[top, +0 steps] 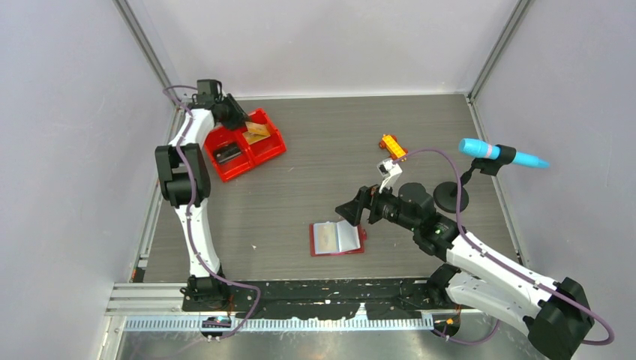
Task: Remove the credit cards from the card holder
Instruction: Place the credit card in the storage box, then remove the credit card from the card holder.
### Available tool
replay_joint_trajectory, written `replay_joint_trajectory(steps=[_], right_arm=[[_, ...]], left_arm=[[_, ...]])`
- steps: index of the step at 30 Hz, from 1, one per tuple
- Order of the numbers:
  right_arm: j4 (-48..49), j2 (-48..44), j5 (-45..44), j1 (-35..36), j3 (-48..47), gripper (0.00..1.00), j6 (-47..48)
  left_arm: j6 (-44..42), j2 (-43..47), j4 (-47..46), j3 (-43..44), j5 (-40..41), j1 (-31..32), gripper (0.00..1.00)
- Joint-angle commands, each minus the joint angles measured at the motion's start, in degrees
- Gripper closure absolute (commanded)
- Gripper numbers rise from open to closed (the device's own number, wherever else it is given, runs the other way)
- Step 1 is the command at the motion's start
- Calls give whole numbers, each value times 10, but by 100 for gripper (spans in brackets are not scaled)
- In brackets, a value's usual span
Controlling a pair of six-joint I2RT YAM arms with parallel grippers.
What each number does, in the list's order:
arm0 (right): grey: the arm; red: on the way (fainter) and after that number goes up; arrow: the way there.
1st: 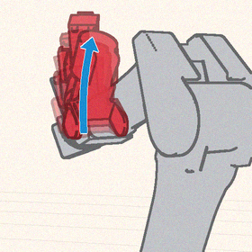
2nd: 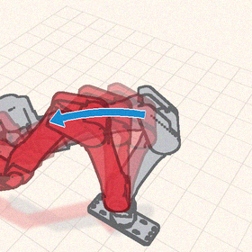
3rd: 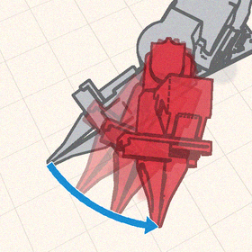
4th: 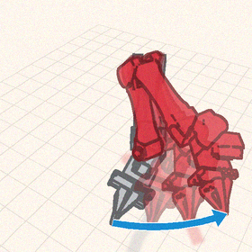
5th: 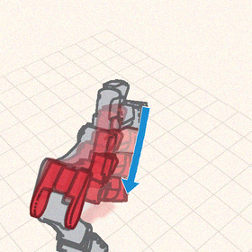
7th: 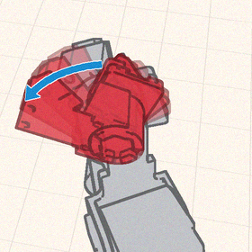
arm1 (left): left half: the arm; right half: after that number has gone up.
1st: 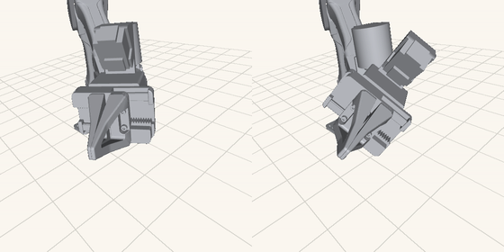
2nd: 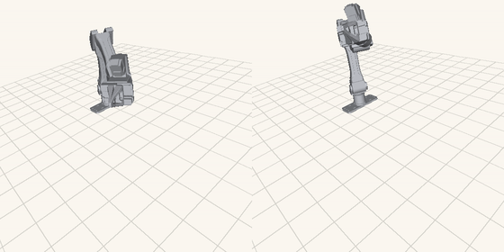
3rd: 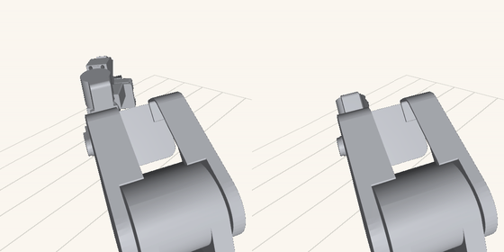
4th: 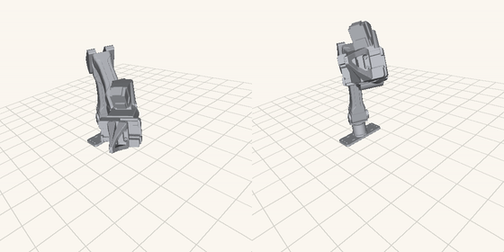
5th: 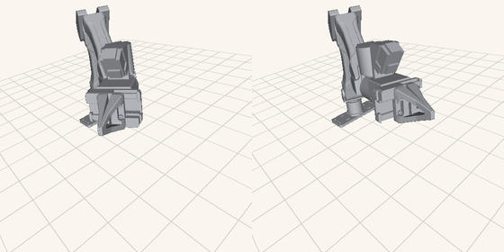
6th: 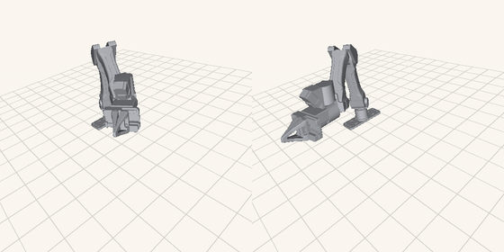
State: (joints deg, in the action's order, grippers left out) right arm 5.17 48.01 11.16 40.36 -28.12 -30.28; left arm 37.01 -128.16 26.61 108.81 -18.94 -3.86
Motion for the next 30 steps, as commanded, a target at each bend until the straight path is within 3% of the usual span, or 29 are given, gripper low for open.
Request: replay_joint_trajectory(steps=[1, 9, 16, 24, 27, 30], right_arm=[[-25, 8, -18, -3, -41, 4, -1], [-96, 23, -30, -3, -71, 1, 3], [-162, 50, -45, -3, -100, 3, -29], [-220, 102, -80, -3, -129, 2, -39], [-202, 111, -26, -3, -128, 18, -50], [-176, 125, 8, 0, -125, 43, -77]], left_arm=[[0, 48, -29, 2, 26, 0, 66], [-15, 113, 34, 37, 64, 0, 56], [-31, 192, 90, 9, 67, 3, 50], [-64, 379, 113, -205, 52, 67, 51], [-69, 444, 107, -305, 11, 88, 51], [-71, 505, 94, -395, -27, 125, 52]])
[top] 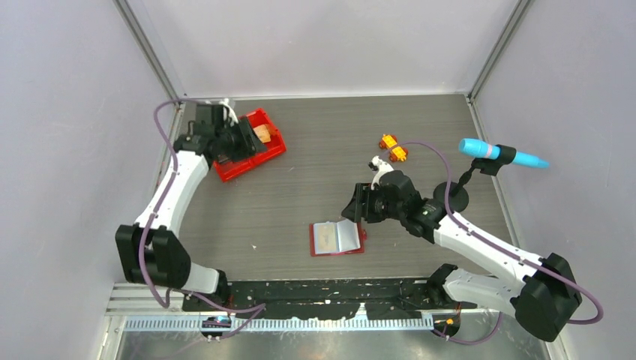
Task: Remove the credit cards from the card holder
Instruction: Remove the credit card from the card holder.
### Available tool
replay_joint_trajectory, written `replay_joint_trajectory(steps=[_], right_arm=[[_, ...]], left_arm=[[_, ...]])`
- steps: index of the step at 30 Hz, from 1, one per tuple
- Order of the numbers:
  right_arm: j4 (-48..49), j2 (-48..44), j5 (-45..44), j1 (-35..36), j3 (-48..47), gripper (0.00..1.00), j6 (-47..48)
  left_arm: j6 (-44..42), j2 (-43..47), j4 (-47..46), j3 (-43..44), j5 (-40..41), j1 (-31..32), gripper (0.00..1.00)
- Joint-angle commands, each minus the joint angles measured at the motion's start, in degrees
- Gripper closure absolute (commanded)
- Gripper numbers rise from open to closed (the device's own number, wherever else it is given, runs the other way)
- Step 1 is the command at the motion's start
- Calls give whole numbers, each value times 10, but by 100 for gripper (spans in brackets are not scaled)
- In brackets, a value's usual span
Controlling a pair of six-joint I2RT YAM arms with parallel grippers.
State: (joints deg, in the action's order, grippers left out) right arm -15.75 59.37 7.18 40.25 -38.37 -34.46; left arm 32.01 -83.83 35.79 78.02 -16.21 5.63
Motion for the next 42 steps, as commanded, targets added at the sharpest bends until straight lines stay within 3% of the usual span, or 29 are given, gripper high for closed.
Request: replay_joint_trajectory(steps=[1, 3, 8, 14, 18, 36, 42], right_arm=[[35, 14, 52, 3, -22, 45, -42], [37, 21, 45, 14, -23, 45, -56], [13, 32, -1, 51, -39, 30, -65], [-6, 67, -63, 94, -66, 25, -85], [-35, 107, -96, 117, -91, 21, -94], [-92, 291, -220, 189, -175, 8, -127], [-107, 336, -251, 204, -202, 9, -118]], left_arm=[[-24, 80, 7, -107, -56, 43, 52], [-35, 115, 19, -140, -61, 67, 52], [-56, 202, 31, -217, -101, 84, 50], [-96, 278, 88, -240, -102, 84, 49], [-104, 325, 72, -278, -87, 84, 48], [-102, 322, 74, -280, -118, 91, 49], [-107, 324, 82, -278, -99, 91, 48]])
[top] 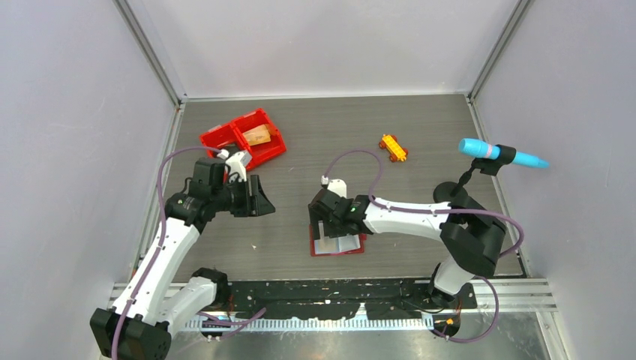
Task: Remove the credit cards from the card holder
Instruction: Remove the credit card from the card holder.
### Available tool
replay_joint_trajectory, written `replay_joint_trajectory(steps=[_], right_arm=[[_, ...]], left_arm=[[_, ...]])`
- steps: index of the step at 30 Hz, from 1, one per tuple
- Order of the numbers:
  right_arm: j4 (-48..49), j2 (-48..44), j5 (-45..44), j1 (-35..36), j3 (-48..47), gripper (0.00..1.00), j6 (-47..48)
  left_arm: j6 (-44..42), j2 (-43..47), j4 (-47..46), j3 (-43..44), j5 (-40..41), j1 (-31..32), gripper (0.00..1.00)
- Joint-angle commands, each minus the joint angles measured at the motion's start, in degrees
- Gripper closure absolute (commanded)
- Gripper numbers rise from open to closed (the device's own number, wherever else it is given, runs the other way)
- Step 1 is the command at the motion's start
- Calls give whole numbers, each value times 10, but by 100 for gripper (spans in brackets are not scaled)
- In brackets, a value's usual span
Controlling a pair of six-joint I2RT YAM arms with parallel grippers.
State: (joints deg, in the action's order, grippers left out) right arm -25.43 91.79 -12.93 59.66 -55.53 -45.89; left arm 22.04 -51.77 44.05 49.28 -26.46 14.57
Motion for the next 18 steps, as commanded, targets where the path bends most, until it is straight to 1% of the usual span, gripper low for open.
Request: replay_joint_trajectory(steps=[1, 6, 10, 17, 18], right_arm=[[-12, 20, -55, 14, -37, 9, 0], [-18, 44, -59, 17, -51, 11, 2], [-18, 57, -68, 24, -51, 14, 1], [-14, 76, -80, 37, -48, 15, -8], [-11, 75, -81, 37, -43, 17, -7]], left_arm=[[-8, 2, 0, 10, 5, 2, 49], [-9, 11, 3, 7, 13, 2, 49], [-9, 13, 2, 7, 15, 2, 48], [-7, 7, 1, 6, 17, 2, 48], [-7, 3, 3, 7, 19, 2, 48]])
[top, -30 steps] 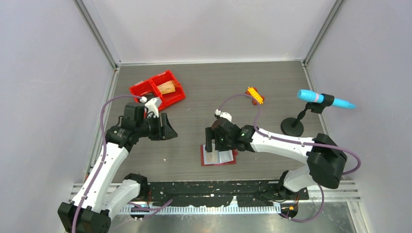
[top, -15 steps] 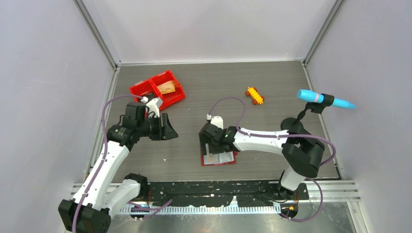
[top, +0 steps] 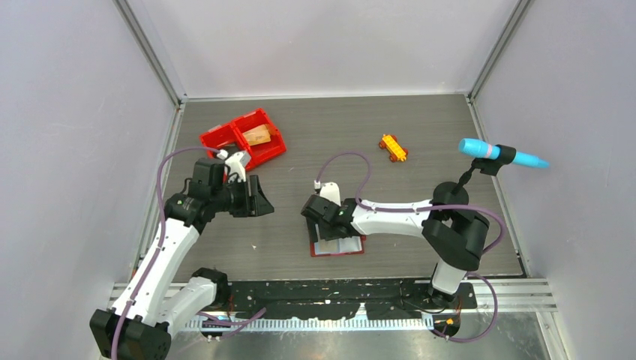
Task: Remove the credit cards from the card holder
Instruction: Remove the credit card from the card holder.
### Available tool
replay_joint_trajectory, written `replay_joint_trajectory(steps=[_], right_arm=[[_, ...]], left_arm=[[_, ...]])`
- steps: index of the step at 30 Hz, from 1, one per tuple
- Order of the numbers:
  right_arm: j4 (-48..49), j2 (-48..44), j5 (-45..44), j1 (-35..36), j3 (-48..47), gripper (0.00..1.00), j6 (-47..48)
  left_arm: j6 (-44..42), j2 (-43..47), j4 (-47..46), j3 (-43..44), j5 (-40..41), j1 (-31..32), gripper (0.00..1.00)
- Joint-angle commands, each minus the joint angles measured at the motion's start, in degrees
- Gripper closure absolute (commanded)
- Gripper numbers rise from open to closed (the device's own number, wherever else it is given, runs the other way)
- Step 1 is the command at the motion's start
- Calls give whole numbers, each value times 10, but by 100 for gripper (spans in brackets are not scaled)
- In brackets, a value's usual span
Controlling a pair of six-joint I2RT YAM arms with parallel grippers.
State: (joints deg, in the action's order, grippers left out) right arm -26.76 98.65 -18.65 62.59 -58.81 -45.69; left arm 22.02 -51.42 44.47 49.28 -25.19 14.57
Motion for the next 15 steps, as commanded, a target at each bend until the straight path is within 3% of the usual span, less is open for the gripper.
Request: replay_joint_trajectory(steps=[1, 4, 8, 15], right_arm=[[6, 4, -26, 8, -8, 18, -7], [28, -17, -18, 8, 9, 24, -4], [93, -54, 16, 2, 57, 27, -18], [156, -94, 52, -7, 112, 31, -34]], left_arm=[[-7, -7, 0, 9, 6, 2, 48], [-6, -11, 1, 11, 4, 2, 48], [-1, -17, 19, 11, 67, 3, 49], [44, -55, -26, -21, 11, 35, 49]])
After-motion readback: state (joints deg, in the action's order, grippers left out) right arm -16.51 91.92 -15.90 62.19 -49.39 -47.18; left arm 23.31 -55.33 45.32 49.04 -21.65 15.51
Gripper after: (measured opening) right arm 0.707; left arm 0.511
